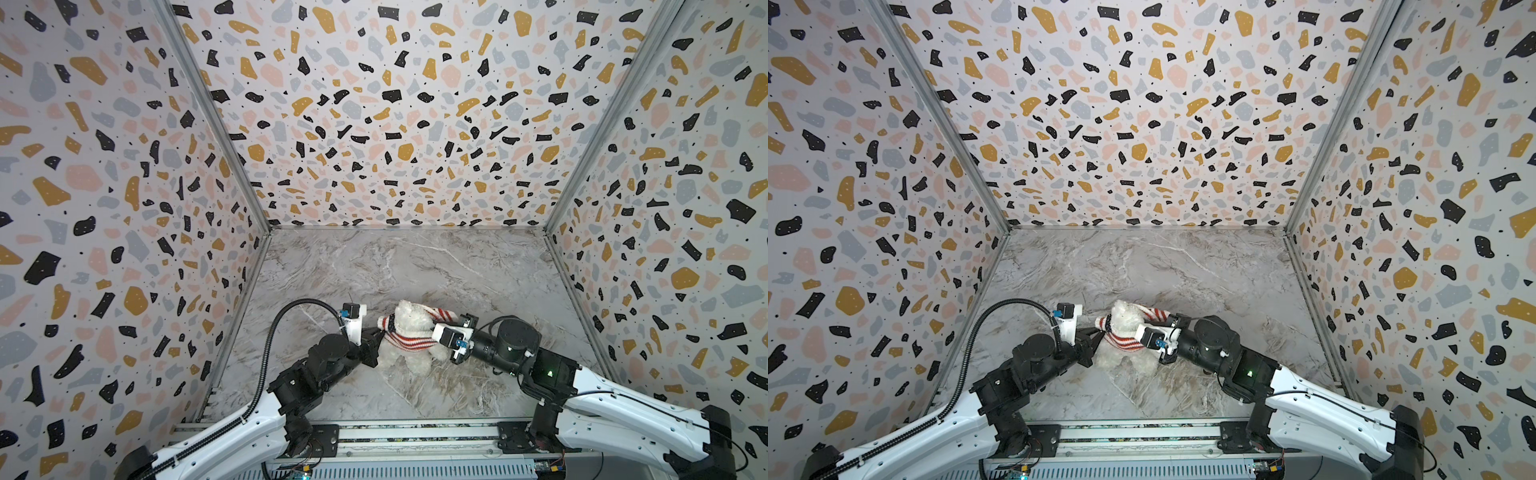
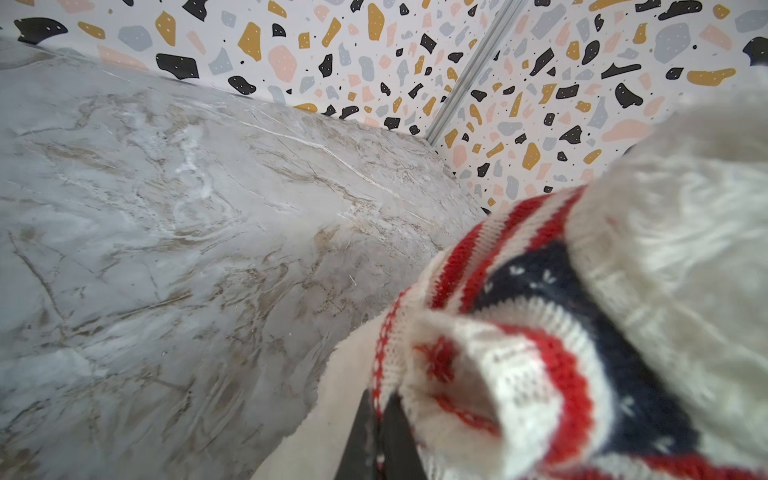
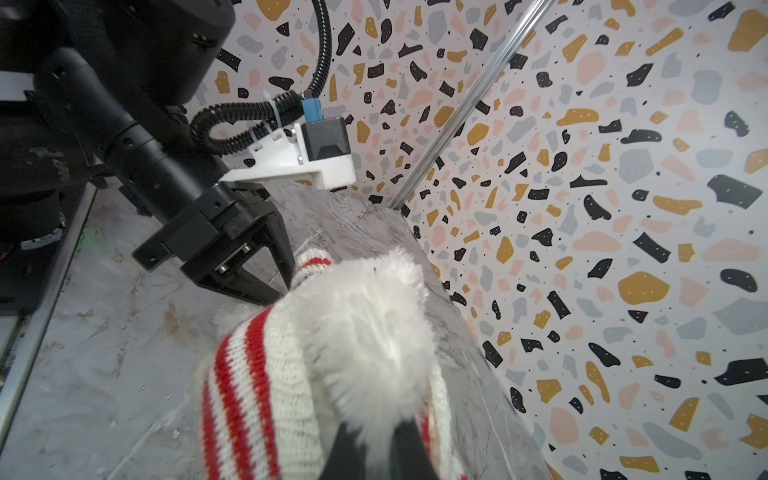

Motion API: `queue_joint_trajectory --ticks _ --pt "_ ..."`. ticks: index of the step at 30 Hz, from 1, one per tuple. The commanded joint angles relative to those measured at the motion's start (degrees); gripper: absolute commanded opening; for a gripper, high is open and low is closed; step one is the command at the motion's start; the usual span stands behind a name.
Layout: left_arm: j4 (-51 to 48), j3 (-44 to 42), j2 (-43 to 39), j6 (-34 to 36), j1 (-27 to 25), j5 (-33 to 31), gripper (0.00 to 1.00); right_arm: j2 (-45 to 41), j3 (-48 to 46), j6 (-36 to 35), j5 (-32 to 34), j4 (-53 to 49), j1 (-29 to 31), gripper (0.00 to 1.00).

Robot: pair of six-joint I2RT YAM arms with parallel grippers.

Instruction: Dress the teddy bear

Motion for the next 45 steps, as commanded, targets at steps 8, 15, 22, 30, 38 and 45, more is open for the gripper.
queue_joint_trajectory --ticks 8,15,22,30,38,45 --pt "-8.6 5.0 -1.4 8.5 -0.2 -5.7 0.48 3.5 5.3 -3.5 -18.1 -6.1 -7.9 0.0" --pt "-9.7 8.1 -4.6 12.8 -0.2 2.5 0.58 9.1 12.1 -11.7 -20.9 -12.1 -12.9 0.0" --pt "-11.1 13.5 -5.3 16.5 -0.5 8.2 0.63 11.2 17.6 -17.1 -26.2 -15.0 -19.5 0.0" --pt "-13.7 24.9 3.3 25.2 -0.4 10.1 0.64 12.9 20.1 -20.3 -28.4 -18.1 -18.5 0.0" --pt "-21.5 35.3 14.7 35.5 -0.4 12.8 0.68 13.3 20.1 -22.4 -26.8 -19.9 -16.5 0.0" --pt "-25.5 38.2 19.0 39.2 -0.4 14.3 0.69 13.0 19.3 -23.5 -28.1 -19.9 -15.3 0.0"
